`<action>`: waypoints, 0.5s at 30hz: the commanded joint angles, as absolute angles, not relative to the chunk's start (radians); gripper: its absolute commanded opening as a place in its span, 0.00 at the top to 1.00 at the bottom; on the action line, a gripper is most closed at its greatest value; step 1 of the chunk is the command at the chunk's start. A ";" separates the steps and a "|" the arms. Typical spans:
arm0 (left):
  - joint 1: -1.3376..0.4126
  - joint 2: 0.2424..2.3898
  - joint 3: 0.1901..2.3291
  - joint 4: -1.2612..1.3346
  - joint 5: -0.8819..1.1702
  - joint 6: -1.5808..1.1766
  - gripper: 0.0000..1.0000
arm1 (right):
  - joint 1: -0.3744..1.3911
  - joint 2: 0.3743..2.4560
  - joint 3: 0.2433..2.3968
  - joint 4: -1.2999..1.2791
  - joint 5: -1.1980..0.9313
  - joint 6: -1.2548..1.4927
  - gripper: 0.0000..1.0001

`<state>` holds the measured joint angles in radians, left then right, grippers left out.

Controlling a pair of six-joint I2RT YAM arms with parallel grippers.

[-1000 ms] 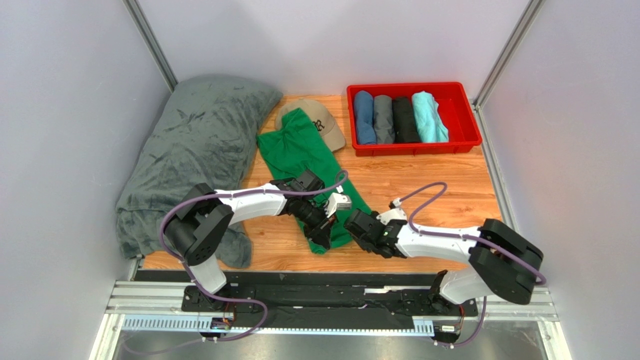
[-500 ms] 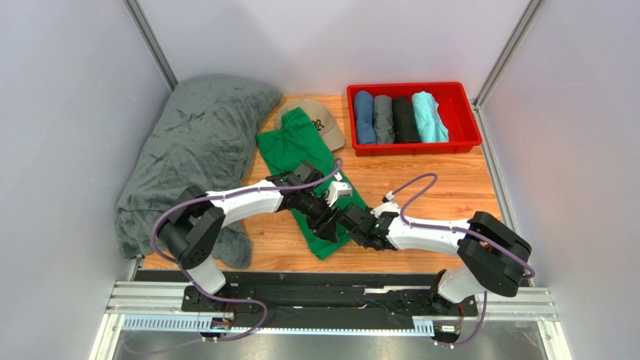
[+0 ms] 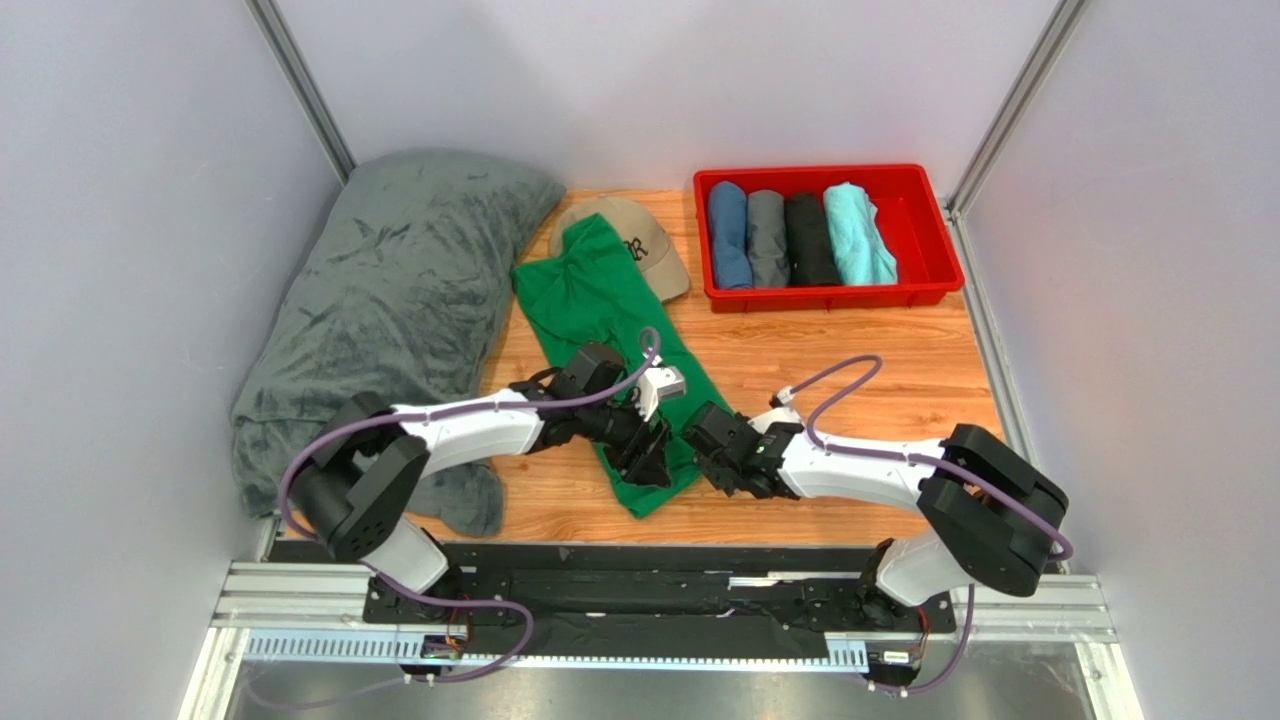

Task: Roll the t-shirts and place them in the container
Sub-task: Roll the T-shirt to the center of the board.

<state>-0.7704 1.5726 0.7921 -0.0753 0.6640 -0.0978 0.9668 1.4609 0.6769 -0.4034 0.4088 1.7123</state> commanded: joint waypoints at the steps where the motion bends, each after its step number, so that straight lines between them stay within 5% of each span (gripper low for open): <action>1: -0.769 1.441 0.741 0.078 0.597 -0.089 0.35 | 0.962 1.451 0.656 -0.425 0.344 1.790 1.00; 15: -0.853 1.338 0.634 0.118 0.408 0.040 0.32 | 0.934 1.517 0.822 -0.673 0.212 1.928 1.00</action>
